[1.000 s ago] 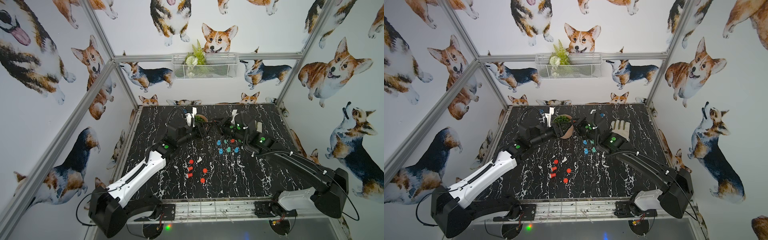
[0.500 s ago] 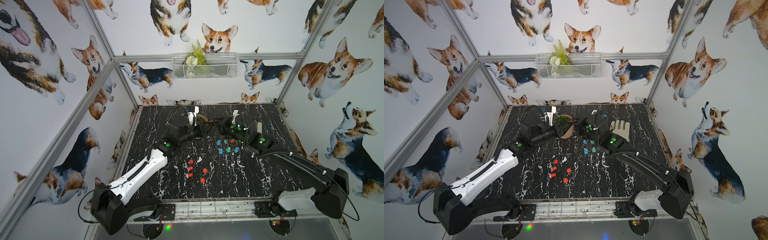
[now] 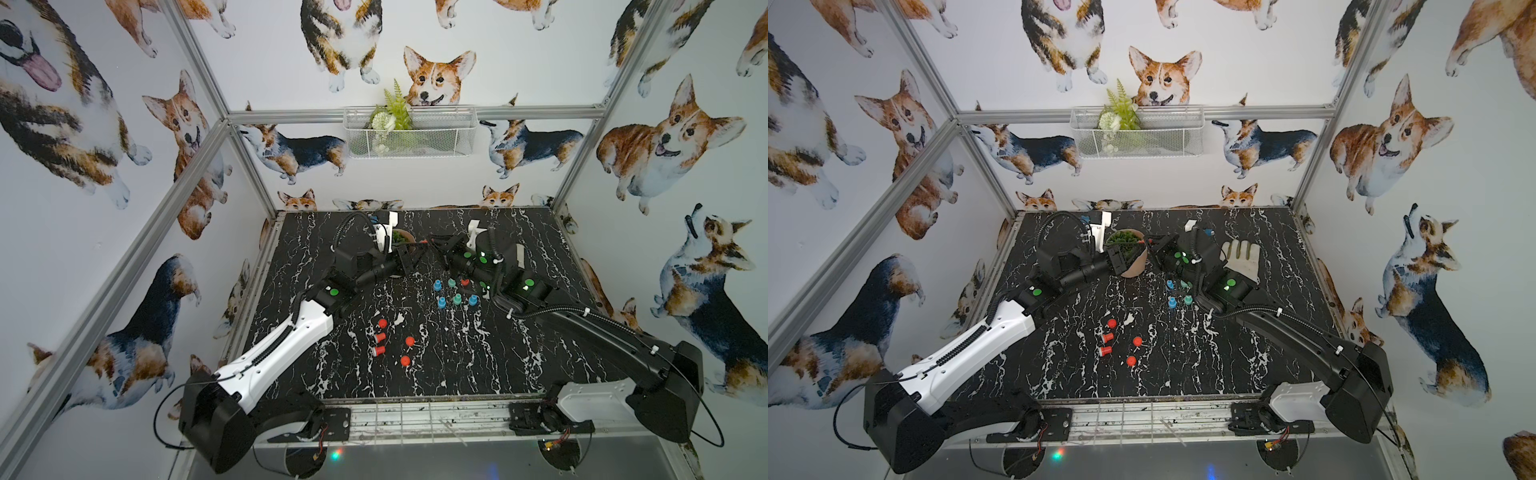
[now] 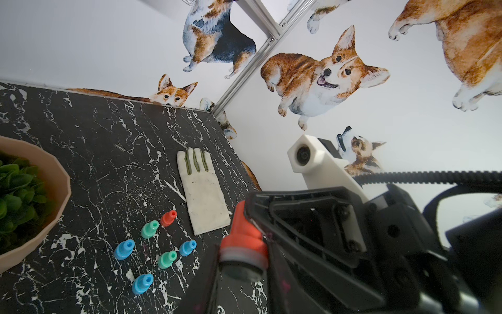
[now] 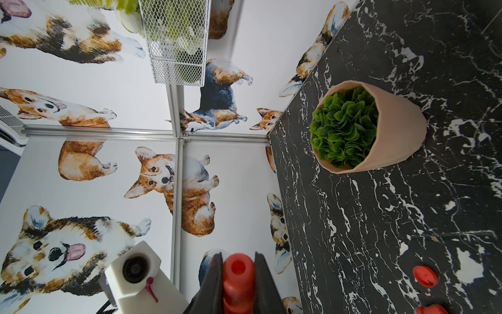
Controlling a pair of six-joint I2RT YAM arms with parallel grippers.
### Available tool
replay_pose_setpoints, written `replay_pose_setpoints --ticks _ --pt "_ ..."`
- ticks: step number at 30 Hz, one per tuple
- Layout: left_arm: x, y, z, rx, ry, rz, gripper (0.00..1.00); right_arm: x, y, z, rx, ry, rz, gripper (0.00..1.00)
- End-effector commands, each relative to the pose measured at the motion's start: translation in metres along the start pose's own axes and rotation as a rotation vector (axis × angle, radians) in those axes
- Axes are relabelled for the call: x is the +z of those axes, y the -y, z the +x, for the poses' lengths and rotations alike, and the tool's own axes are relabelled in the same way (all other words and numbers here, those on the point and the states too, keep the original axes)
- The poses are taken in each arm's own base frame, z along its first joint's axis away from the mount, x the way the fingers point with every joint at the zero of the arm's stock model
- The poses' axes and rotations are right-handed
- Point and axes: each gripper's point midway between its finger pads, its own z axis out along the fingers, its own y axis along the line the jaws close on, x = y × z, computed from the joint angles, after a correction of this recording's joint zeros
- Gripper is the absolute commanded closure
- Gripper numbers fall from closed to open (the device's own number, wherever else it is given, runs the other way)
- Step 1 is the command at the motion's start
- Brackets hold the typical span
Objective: Close the stamp cap
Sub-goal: Pick up the stamp from the center of the board.
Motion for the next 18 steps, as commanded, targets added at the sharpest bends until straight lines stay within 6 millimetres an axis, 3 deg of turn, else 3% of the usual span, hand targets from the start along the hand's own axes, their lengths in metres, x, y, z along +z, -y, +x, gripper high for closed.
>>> replay_pose_setpoints --ticks 1,7,13,18 --pt "-0.004 0.013 -0.014 0.044 0.051 0.037 0.9 -0.003 -0.008 0.006 0.149 -0.037 -0.042 0.85" --pt "-0.012 0.017 -0.014 0.08 0.012 0.03 0.92 -0.011 -0.009 -0.006 0.034 -0.033 -0.075 0.67" --pt "-0.025 0.027 -0.01 0.1 -0.085 0.098 0.93 -0.03 -0.01 -0.02 -0.185 -0.082 -0.175 0.64" --pt "-0.039 0.047 -0.003 0.092 -0.173 0.197 0.94 -0.062 -0.038 -0.009 -0.566 -0.123 -0.355 0.63"
